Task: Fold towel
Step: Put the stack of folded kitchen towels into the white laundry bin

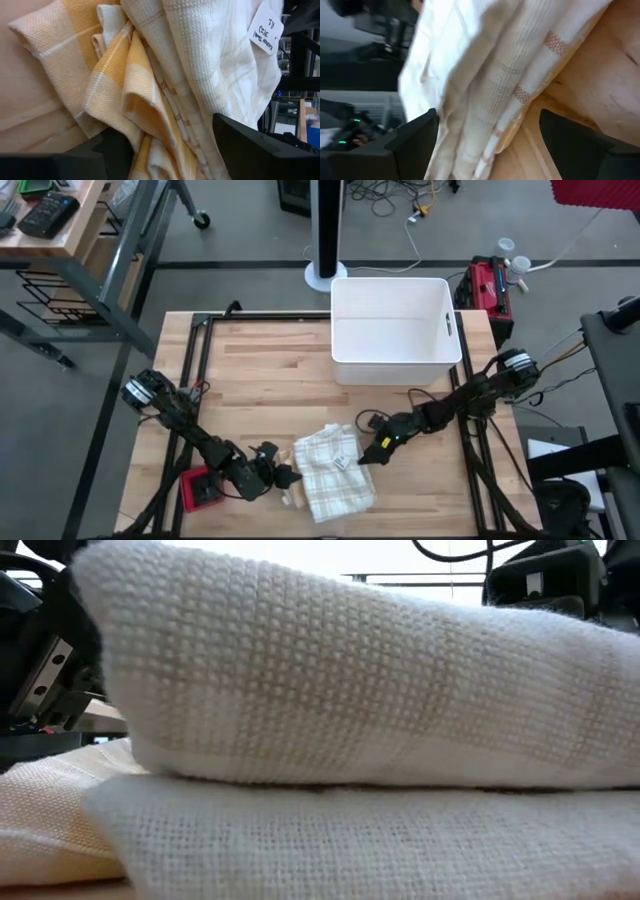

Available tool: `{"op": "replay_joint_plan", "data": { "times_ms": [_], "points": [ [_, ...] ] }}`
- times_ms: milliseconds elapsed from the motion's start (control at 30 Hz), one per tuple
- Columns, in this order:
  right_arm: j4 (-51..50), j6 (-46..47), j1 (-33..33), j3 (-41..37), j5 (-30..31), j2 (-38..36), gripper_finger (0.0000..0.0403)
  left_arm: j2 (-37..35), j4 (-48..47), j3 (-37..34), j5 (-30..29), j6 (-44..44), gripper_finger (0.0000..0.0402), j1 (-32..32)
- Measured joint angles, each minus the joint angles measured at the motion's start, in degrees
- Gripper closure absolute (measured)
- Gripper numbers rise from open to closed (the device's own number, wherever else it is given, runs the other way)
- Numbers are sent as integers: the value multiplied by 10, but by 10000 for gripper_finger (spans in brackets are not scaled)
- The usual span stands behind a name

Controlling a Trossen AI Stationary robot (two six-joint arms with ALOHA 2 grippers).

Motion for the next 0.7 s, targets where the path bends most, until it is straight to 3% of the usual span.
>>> {"op": "replay_joint_plan", "data": {
  "times_ms": [133,333,700],
  "points": [
    [-65,-13,8,41,-1,2,68,0,0,0,-1,0,158,0],
    [-56,-21,10,78,-11,6,68,0,1,0,-2,-1,160,1],
    [-95,-8,10,131,10,85,68,0,2,-1,6,-7,160,3]
  ]
}}
